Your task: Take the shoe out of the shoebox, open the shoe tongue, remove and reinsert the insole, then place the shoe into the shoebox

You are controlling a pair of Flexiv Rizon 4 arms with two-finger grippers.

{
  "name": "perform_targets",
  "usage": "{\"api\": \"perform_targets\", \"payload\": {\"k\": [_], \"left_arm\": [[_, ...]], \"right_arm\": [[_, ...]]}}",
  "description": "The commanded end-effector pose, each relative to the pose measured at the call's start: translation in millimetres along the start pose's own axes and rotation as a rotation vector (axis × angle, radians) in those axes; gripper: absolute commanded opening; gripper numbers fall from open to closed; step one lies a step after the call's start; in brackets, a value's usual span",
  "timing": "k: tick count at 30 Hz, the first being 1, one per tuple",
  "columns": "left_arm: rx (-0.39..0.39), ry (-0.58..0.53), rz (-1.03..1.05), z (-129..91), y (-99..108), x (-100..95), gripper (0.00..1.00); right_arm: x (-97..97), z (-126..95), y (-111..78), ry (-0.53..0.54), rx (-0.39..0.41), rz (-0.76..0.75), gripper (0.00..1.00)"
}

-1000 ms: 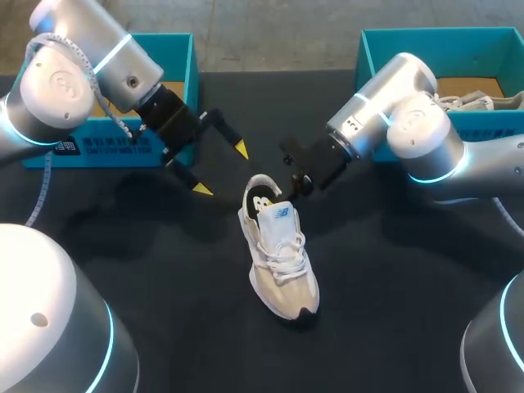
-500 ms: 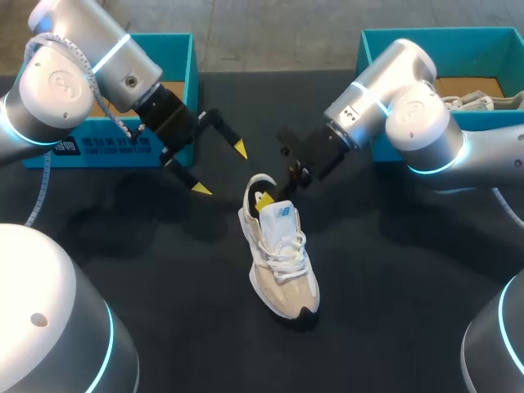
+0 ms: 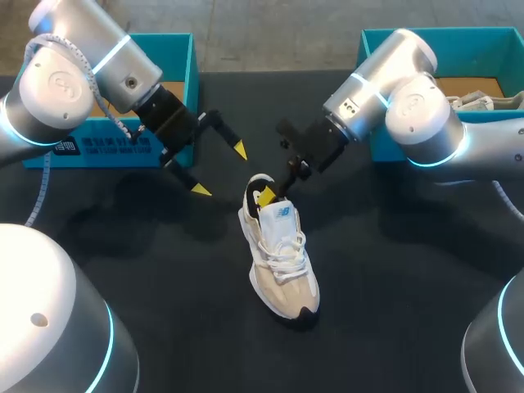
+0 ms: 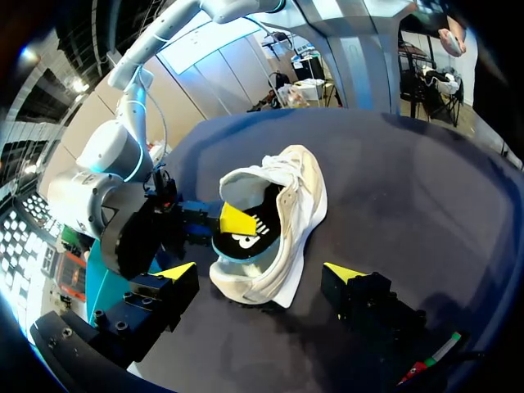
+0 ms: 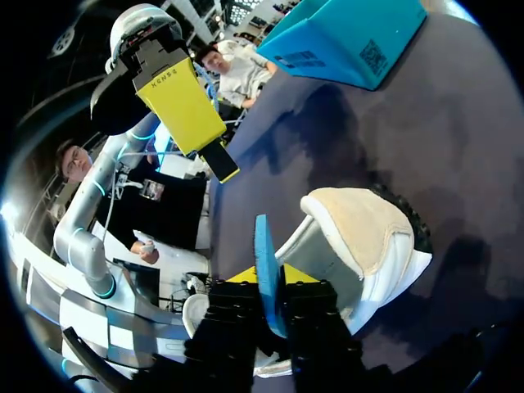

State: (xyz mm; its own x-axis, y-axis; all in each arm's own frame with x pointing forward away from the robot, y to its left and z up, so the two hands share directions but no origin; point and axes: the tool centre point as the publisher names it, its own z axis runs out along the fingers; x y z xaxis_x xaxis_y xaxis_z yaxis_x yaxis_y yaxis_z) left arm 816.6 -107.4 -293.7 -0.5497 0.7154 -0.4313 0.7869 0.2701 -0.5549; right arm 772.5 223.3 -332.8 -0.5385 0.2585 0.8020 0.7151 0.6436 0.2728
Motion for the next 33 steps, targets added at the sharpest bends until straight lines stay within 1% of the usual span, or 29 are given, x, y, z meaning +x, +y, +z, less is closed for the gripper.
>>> {"api": "perform_targets", "payload": {"k": [1, 5, 9, 19, 20, 23, 24, 28, 33], "left_arm": [[-0.003, 0.001, 0.001, -1.2, -0.6, 0.0, 1.00], [-0.006, 0.000, 0.001, -2.3, -1.0, -0.8, 1.00], [-0.009, -0.003, 0.001, -2.5, -1.3, -1.1, 1.00], [-0.016, -0.004, -0.003, -2.0, -3.2, -1.1, 1.00], [-0.016, -0.003, -0.004, -2.0, -3.2, -1.0, 1.00], [-0.017, -0.004, -0.004, -2.2, -3.2, -0.8, 1.00], [-0.018, -0.004, -0.004, -2.5, -2.9, -0.7, 1.00], [-0.018, -0.006, -0.004, -3.5, -1.9, -0.7, 1.00], [-0.017, -0.006, -0.005, -3.5, -0.7, 0.1, 1.00]], "right_arm": [[-7.9, 3.7, 6.2, 0.020, 0.024, -0.005, 0.00], [-8.9, 7.1, -1.1, 0.032, 0.048, 0.002, 0.00], [-8.1, 8.2, -11.2, 0.038, 0.050, 0.017, 0.00], [-7.7, 8.7, -15.6, 0.046, 0.058, 0.025, 0.01], [-7.4, 7.9, -14.9, 0.044, 0.057, 0.022, 0.15], [-5.6, 5.1, -11.8, 0.031, 0.051, 0.010, 0.29], [-4.6, 4.1, -10.4, 0.028, 0.051, 0.008, 0.35], [-0.8, 0.9, -5.0, 0.008, 0.045, -0.008, 0.44], [3.9, -1.4, 0.2, -0.012, 0.041, -0.021, 0.47]]}}
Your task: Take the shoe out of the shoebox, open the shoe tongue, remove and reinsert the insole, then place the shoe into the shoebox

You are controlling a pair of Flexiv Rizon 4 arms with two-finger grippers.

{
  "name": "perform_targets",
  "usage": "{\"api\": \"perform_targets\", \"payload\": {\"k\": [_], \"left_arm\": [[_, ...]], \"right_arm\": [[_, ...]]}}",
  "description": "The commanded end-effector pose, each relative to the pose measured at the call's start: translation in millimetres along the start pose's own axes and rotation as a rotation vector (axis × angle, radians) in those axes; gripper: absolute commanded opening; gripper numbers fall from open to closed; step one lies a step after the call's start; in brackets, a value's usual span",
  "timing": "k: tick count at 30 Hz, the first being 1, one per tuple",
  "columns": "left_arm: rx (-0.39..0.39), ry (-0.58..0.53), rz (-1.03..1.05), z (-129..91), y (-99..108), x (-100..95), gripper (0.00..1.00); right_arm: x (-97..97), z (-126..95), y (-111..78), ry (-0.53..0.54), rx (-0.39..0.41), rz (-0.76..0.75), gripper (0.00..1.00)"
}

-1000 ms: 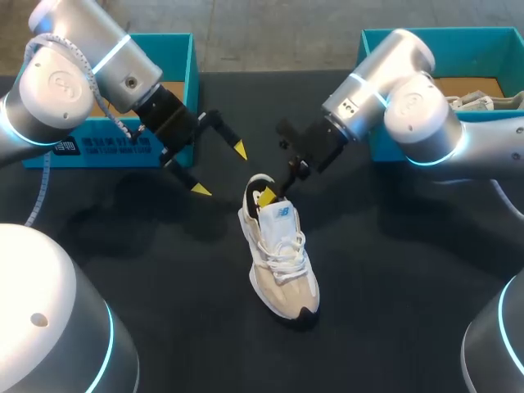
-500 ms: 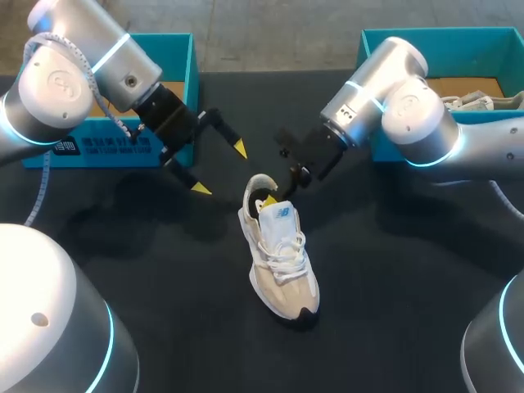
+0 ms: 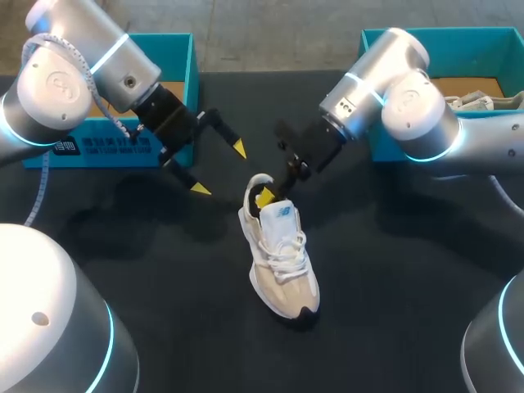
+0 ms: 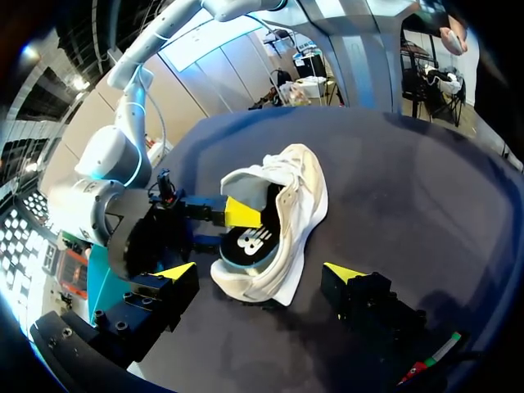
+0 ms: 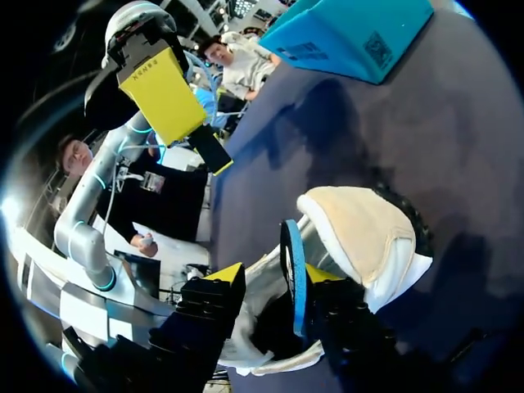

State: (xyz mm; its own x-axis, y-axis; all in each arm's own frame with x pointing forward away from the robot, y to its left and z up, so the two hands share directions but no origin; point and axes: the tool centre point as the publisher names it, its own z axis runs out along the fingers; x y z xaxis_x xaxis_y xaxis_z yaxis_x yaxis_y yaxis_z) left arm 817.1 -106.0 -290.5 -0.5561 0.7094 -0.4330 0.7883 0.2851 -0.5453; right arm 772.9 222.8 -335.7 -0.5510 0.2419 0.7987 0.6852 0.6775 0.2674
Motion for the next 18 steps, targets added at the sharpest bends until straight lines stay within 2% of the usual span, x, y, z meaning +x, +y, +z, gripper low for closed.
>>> {"api": "perform_targets", "payload": {"k": [1, 6, 10, 18], "left_arm": [[0.001, 0.002, 0.000, 0.0, 0.4, 1.1, 1.00], [0.002, 0.000, -0.003, 0.7, 1.4, 2.2, 1.00], [0.000, -0.003, -0.003, -0.7, 0.6, 1.9, 1.00], [-0.001, 0.000, -0.002, 1.0, 3.8, 1.9, 1.00]], "right_arm": [[7.4, -2.6, 1.8, -0.021, -0.001, -0.003, 0.47], [9.8, -5.0, 2.8, -0.037, -0.008, -0.005, 0.50], [10.7, -12.1, 3.2, -0.062, -0.032, -0.009, 0.62], [13.0, -20.7, 9.8, -0.085, -0.035, -0.027, 0.64]]}}
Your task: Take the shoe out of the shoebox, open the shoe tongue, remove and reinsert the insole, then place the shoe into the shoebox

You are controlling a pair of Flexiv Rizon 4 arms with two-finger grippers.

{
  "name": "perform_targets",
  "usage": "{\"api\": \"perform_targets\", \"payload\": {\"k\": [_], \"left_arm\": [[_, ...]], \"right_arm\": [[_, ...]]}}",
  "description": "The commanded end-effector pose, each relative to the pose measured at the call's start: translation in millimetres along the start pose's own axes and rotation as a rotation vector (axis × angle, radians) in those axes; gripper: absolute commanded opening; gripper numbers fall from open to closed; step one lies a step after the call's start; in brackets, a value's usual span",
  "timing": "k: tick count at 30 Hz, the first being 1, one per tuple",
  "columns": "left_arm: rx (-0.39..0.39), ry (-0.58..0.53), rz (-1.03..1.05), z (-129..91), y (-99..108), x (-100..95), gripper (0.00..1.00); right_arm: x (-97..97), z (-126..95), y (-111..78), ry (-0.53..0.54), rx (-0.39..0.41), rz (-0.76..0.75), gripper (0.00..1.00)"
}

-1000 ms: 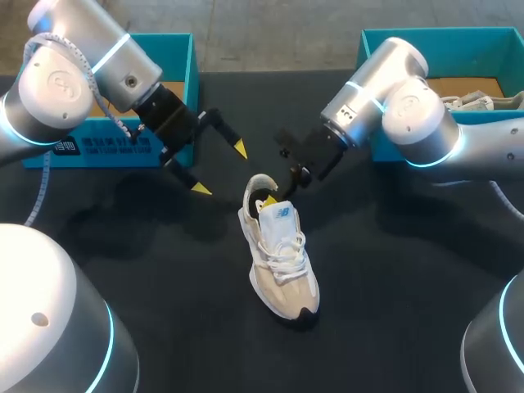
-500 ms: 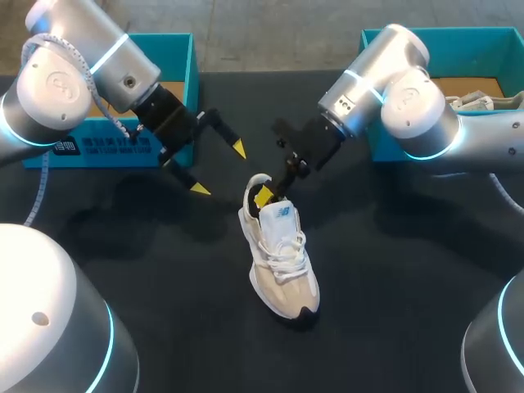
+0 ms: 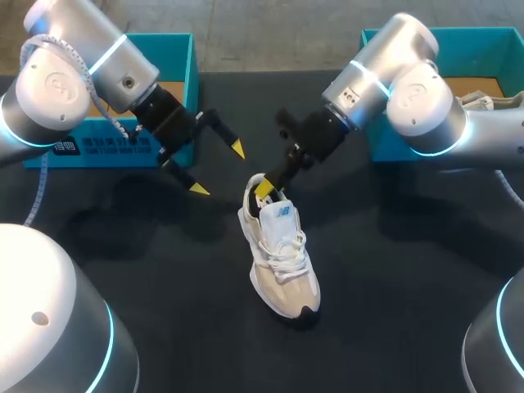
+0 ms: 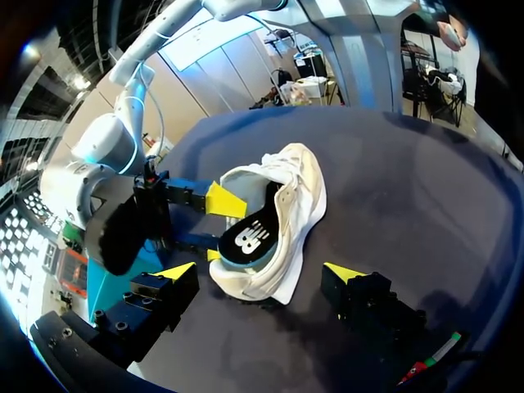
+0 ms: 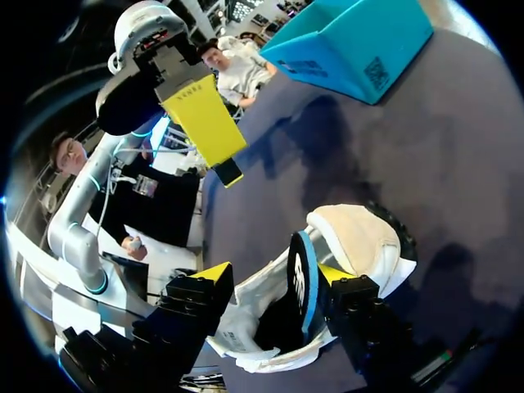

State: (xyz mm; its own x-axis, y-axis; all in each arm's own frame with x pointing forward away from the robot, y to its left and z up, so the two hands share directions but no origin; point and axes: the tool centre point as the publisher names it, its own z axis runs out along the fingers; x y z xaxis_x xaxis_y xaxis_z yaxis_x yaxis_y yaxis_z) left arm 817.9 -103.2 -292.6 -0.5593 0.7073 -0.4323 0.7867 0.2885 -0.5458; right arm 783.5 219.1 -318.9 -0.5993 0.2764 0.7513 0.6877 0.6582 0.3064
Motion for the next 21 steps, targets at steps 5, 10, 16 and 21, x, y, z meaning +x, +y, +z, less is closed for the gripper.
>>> {"api": "perform_targets", "payload": {"k": [5, 10, 16, 21], "left_arm": [[0.001, -0.003, 0.004, 1.8, 0.6, -1.2, 1.00], [0.001, -0.003, 0.003, 1.7, 1.6, 1.1, 1.00], [-0.013, -0.010, 0.000, -5.4, 1.5, 3.3, 1.00], [-0.021, -0.012, -0.001, -10.1, 2.9, 5.3, 1.00]], "right_arm": [[13.0, -8.8, 2.4, -0.036, -0.011, -0.012, 0.65], [15.1, -13.1, -0.4, -0.059, -0.044, -0.007, 0.65], [14.7, -13.8, -2.6, -0.078, -0.101, 0.009, 0.50], [14.2, -21.1, -3.4, -0.110, -0.149, 0.020, 0.50]]}}
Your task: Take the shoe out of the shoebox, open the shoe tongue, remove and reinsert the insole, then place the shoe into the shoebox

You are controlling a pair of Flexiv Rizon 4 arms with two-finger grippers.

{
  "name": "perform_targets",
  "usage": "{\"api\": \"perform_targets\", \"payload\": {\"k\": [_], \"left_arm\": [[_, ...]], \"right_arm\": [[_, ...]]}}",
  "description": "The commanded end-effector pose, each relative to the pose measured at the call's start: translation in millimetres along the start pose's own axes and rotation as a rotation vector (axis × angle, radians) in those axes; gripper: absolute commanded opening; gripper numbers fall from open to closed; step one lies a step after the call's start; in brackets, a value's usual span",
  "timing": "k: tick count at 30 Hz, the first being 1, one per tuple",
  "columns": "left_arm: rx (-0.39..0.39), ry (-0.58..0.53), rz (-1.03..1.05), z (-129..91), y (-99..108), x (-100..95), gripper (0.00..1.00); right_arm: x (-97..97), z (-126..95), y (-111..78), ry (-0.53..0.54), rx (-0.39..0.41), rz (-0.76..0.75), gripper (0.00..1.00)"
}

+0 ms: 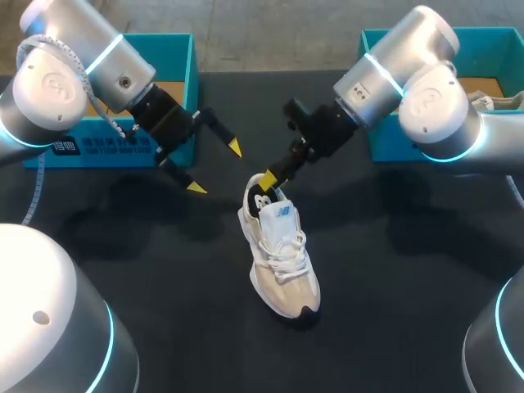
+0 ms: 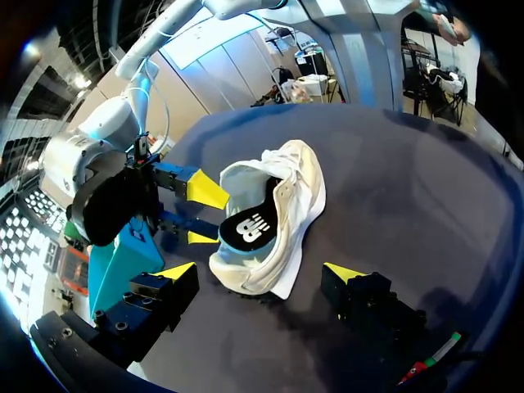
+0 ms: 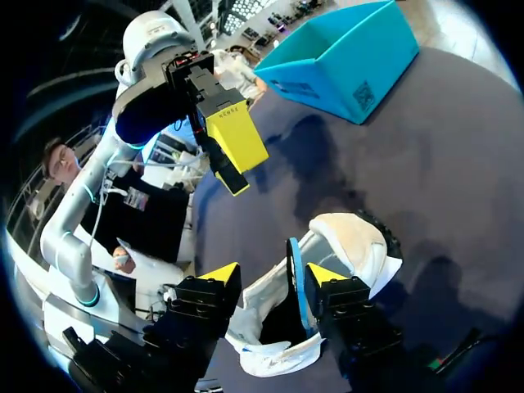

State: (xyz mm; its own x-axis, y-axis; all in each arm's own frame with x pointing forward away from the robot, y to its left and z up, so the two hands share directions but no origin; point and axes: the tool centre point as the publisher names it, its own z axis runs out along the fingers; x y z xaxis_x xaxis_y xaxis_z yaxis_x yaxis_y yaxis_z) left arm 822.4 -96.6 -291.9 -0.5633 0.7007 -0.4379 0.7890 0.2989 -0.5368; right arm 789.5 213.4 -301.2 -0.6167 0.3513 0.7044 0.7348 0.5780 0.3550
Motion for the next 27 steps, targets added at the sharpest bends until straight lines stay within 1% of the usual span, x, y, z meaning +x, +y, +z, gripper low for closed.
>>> {"api": "perform_targets", "payload": {"k": [1, 5, 6, 9, 10, 12, 14, 15, 16, 21, 24, 27], "left_arm": [[-0.008, -0.003, 0.001, -4.9, -1.9, 3.7, 1.00], [-0.010, 0.000, 0.004, -6.9, -2.1, 4.1, 1.00], [-0.010, 0.000, 0.005, -7.5, -2.4, 4.1, 1.00], [-0.013, 0.002, 0.008, -10.4, -3.6, 4.6, 1.00], [-0.015, 0.003, 0.010, -12.1, -4.1, 4.8, 1.00], [-0.025, 0.008, 0.011, -15.3, -4.5, 5.5, 1.00], [-0.028, 0.009, 0.012, -19.2, -5.3, 6.3, 1.00], [-0.034, 0.012, 0.013, -22.8, -6.2, 7.2, 1.00], [-0.038, 0.014, 0.014, -26.0, -7.0, 7.7, 1.00], [-0.064, 0.019, 0.017, -43.0, -9.4, 12.4, 1.00], [-0.066, 0.008, 0.018, -53.3, -7.8, 15.7, 1.00], [-0.070, 0.021, 0.019, -61.4, -4.9, 18.6, 1.00]], "right_arm": [[5.2, -6.8, -8.0, -0.024, -0.050, 0.002, 0.51], [5.2, -10.8, -3.1, -0.042, -0.053, -0.004, 0.58], [5.4, -11.6, -2.6, -0.046, -0.056, -0.005, 0.58], [7.1, -14.3, -2.0, -0.058, -0.065, -0.005, 0.50], [8.0, -15.1, -2.2, -0.064, -0.068, -0.003, 0.49], [9.5, -16.4, -3.4, -0.081, -0.086, 0.003, 0.39], [11.1, -17.9, -5.0, -0.099, -0.105, 0.013, 0.25], [12.2, -19.0, -6.2, -0.111, -0.124, 0.018, 0.03], [13.2, -19.9, -6.9, -0.121, -0.136, 0.025, 0.00], [16.4, -23.7, -8.7, -0.161, -0.202, 0.042, 0.00], [16.4, -23.7, -8.7, -0.161, -0.202, 0.042, 0.00], [16.4, -23.7, -8.7, -0.161, -0.202, 0.042, 0.00]]}}
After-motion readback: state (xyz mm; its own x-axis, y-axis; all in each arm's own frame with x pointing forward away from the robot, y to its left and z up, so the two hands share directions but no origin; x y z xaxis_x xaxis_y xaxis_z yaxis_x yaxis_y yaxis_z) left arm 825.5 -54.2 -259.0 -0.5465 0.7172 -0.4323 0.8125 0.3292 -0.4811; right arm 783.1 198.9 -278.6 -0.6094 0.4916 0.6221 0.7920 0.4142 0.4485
